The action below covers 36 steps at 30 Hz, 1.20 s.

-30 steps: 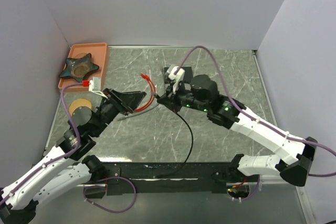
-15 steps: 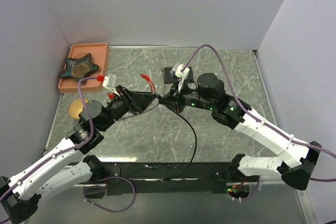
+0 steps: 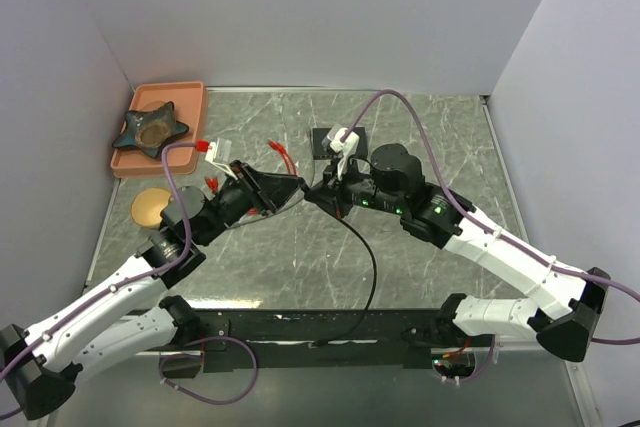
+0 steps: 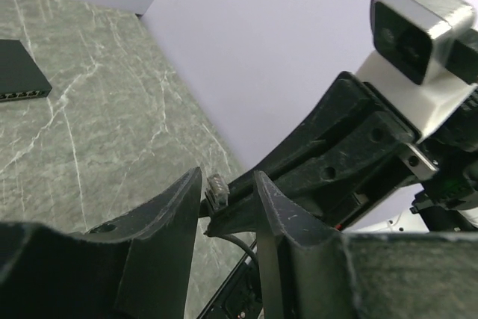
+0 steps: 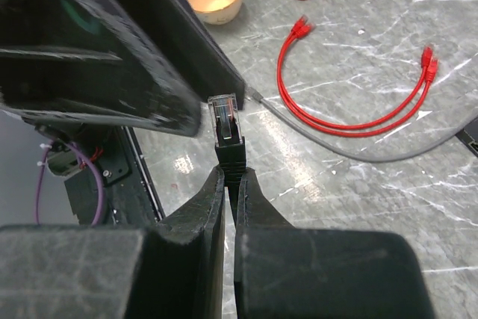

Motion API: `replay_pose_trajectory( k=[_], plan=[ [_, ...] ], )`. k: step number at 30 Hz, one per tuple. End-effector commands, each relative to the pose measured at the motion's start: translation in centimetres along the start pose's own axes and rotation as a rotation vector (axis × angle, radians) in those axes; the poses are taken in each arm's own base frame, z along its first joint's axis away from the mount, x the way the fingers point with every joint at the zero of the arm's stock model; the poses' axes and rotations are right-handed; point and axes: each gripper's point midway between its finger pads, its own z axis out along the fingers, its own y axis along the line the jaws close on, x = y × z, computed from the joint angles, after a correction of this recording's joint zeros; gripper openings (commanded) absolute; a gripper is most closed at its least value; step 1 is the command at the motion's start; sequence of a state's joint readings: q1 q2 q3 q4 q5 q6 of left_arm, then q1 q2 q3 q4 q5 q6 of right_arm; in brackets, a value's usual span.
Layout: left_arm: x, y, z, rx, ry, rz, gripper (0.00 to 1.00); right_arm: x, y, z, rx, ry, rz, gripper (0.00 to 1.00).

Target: Insert the plug into the switch port

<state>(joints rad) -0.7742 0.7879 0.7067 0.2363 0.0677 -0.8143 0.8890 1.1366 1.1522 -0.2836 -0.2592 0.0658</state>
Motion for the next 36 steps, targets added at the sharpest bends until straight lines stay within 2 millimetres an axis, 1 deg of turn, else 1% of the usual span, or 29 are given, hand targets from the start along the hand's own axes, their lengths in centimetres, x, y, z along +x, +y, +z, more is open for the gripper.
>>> replay_pose_trajectory(
  k=[1, 3, 6, 7, 9, 10, 12, 13, 14, 15, 16, 17, 18, 19, 20, 21, 22, 23, 24, 25, 26, 27, 28, 29, 30, 31, 32, 33, 36],
  plan=[
    [-0.9, -1.1, 0.3, 0.032, -0.031, -0.012, 0.4, -0.5, -0.5, -0.1, 0.045, -0.034, -0.003, 0.0],
    [-1.0, -0.4, 0.3, 0.001, -0.043, -0.015, 0.44, -0.3, -0.9, -0.1, 0.071, -0.027, 0.009, 0.0],
    [-1.7, 1.7, 0.2, -0.109, -0.092, -0.022, 0.53, 0.6, -2.8, -0.1, 0.142, -0.003, 0.055, 0.0],
    [-1.8, 2.8, 0.6, -0.161, -0.108, -0.017, 0.54, 0.6, -3.8, -0.3, 0.169, -0.006, 0.088, 0.0],
    [-2.0, 3.7, 1.2, -0.214, -0.097, 0.028, 0.56, 1.2, -4.6, -0.8, 0.195, -0.006, 0.116, 0.0],
    [-1.1, 5.0, 2.2, -0.265, -0.058, 0.048, 0.56, 1.9, -5.6, -1.2, 0.23, 0.0, 0.152, 0.0],
    [-1.6, 5.7, 3.4, -0.329, -0.042, 0.086, 0.6, 1.9, -6.5, -2.3, 0.274, -0.025, 0.177, 0.0],
    [-0.5, 7.4, 4.7, -0.386, -0.001, 0.103, 0.63, 3.0, -7.1, -2.7, 0.297, -0.014, 0.206, 0.0],
    [-1.7, 6.8, 5.8, -0.388, -0.016, 0.117, 0.69, 3.0, -7.9, -3.6, 0.326, -0.036, 0.221, 0.0],
    [-1.2, 7.8, 6.4, -0.43, 0.027, 0.144, 0.7, 3.4, -8.4, -4.0, 0.346, -0.039, 0.235, 0.0],
    [0.2, 9.8, 7.9, -0.479, 0.082, 0.16, 0.7, 4.7, -8.8, -4.2, 0.365, -0.024, 0.262, 0.0],
    [-1.2, 9.0, 9.5, -0.466, 0.07, 0.173, 0.72, 4.5, -9.5, -5.1, 0.389, -0.047, 0.27, 0.0],
    [-1.0, 10.1, 10.1, -0.502, 0.105, 0.208, 0.72, 5.0, -9.6, -5.4, 0.395, -0.045, 0.275, 0.0],
    [0.7, 12.7, 11.6, -0.563, 0.164, 0.227, 0.73, 6.0, -9.9, -5.7, 0.41, -0.028, 0.29, 0.0],
    [-1.0, 12.2, 13.3, -0.559, 0.142, 0.262, 0.73, 6.0, -10.1, -6.3, 0.421, -0.043, 0.29, 0.0],
    [1.2, 15.3, 14.3, -0.626, 0.218, 0.278, 0.73, 6.2, -10.1, -6.5, 0.423, -0.043, 0.29, 0.0],
    [1.0, 16.4, 15.2, -0.644, 0.229, 0.286, 0.75, 6.8, -10.2, -6.8, 0.436, -0.039, 0.295, 0.0],
    [-0.5, 15.7, 17.2, -0.623, 0.202, 0.299, 0.78, 6.9, -10.1, -7.4, 0.446, -0.048, 0.294, 0.0],
    [-0.3, 16.7, 18.1, -0.639, 0.225, 0.323, 0.8, 7.0, -10.3, -7.8, 0.462, -0.057, 0.297, 0.0],
    [2.0, 20.3, 19.0, -0.694, 0.298, 0.334, 0.8, 7.5, -10.4, -8.1, 0.47, -0.054, 0.302, 0.0],
    [0.5, 19.7, 21.0, -0.674, 0.272, 0.342, 0.82, 7.1, -10.2, -8.8, 0.474, -0.085, 0.3, 0.0],
    [3.4, 23.3, 21.9, -0.715, 0.35, 0.357, 0.82, 7.2, -10.2, -9.0, 0.475, -0.1, 0.308, 0.0],
    [4.0, 25.0, 22.0, -0.755, 0.394, 0.36, 0.83, 7.2, -10.1, -9.5, 0.479, -0.117, 0.306, 0.0],
    [2.0, 24.2, 24.1, -0.728, 0.349, 0.373, 0.83, 7.3, -10.0, -9.7, 0.481, -0.123, 0.308, 0.0],
    [4.4, 27.3, 24.7, -0.765, 0.397, 0.372, 0.84, 7.5, -9.9, -9.8, 0.477, -0.121, 0.305, 0.0],
    [4.4, 28.2, 25.1, -0.774, 0.399, 0.373, 0.84, 7.4, -10.0, -10.1, 0.484, -0.125, 0.304, 0.0],
    [3.5, 28.0, 26.5, -0.741, 0.373, 0.393, 0.84, 7.6, -9.9, -10.1, 0.479, -0.117, 0.304, 0.0],
    [5.0, 29.8, 26.9, -0.743, 0.396, 0.401, 0.84, 7.8, -9.8, -10.1, 0.478, -0.106, 0.303, 0.0],
    [4.6, 31.9, 28.1, -0.739, 0.341, 0.393, 0.84, 8.1, -9.3, -9.7, 0.444, -0.103, 0.314, 0.0]
  ],
)
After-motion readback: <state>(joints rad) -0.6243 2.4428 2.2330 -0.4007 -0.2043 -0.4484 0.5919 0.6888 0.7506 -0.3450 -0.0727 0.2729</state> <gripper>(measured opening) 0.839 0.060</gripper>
